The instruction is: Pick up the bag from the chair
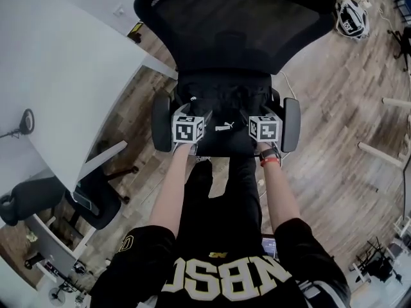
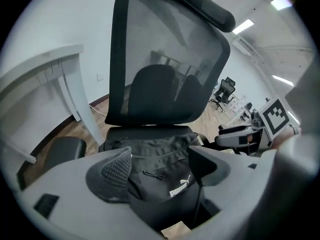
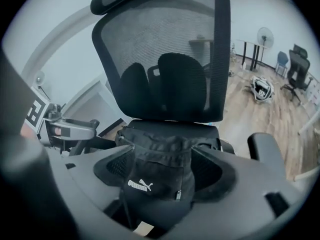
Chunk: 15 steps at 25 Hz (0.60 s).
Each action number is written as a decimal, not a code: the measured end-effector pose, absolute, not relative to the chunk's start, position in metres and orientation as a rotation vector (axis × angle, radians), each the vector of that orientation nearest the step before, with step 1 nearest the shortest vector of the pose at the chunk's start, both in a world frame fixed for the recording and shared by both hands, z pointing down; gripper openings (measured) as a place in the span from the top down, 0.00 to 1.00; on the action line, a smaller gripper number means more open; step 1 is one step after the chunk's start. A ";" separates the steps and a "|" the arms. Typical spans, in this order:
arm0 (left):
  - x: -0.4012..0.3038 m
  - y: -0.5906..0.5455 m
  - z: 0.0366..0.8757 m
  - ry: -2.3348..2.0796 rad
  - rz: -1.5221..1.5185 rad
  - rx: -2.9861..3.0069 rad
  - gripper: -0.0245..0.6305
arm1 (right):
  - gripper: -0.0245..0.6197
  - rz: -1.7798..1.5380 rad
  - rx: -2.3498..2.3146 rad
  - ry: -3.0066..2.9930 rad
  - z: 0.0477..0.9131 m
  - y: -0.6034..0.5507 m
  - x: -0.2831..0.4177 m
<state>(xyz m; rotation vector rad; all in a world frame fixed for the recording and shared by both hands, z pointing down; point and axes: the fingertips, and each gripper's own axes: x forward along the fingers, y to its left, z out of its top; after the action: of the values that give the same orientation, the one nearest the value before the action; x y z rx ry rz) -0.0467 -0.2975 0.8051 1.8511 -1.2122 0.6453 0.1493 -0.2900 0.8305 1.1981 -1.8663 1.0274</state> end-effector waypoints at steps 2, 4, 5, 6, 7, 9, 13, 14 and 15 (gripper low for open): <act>-0.048 -0.298 0.829 -1.195 0.665 1.810 0.41 | 0.43 1.048 1.218 -1.832 0.847 -0.292 0.154; -0.052 -0.296 0.854 -1.188 0.701 1.782 0.41 | 0.43 1.079 1.226 -1.801 0.866 -0.290 0.158; -0.054 -0.295 0.865 -1.187 0.724 1.776 0.41 | 0.43 1.094 1.225 -1.793 0.877 -0.289 0.160; -0.056 -0.294 0.875 -1.188 0.746 1.772 0.41 | 0.43 1.104 1.223 -1.788 0.886 -0.289 0.162; -0.058 -0.294 0.884 -1.191 0.765 1.767 0.41 | 0.43 1.107 1.222 -1.782 0.893 -0.290 0.164; -0.062 -0.296 0.900 -1.202 0.784 1.753 0.41 | 0.43 1.104 1.223 -1.759 0.906 -0.294 0.170; -0.068 -0.297 0.931 -1.224 0.772 1.700 0.41 | 0.42 1.128 1.219 -1.716 0.933 -0.296 0.181; -0.071 -0.297 0.938 -1.231 0.778 1.688 0.41 | 0.42 1.136 1.211 -1.713 0.940 -0.296 0.181; -0.074 -0.297 0.945 -1.236 0.785 1.679 0.41 | 0.42 1.138 1.203 -1.711 0.947 -0.296 0.181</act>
<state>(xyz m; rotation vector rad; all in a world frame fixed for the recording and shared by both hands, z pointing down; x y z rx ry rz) -0.0737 -0.2971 0.9455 1.6789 -1.2357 0.7854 0.1809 -0.2957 0.9469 1.2033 -1.7112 1.1377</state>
